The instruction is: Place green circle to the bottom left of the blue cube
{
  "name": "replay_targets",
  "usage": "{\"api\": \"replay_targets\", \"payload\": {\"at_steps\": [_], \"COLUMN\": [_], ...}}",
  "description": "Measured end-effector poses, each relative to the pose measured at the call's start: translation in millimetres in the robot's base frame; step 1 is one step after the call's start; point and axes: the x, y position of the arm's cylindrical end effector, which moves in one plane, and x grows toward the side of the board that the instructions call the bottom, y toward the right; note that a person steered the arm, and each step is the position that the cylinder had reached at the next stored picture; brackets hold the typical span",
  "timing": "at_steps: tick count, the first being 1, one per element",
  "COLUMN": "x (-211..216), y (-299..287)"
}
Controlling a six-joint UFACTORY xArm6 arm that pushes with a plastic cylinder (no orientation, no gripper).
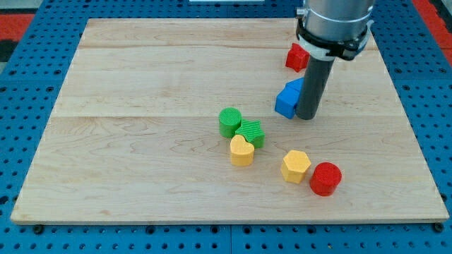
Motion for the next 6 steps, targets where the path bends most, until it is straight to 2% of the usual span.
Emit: {"api": "replay_targets", "payload": {"at_steps": [2, 3, 4, 5, 6], "x": [-31, -5, 27, 4, -41], "y": [0, -1, -47, -108, -97]}}
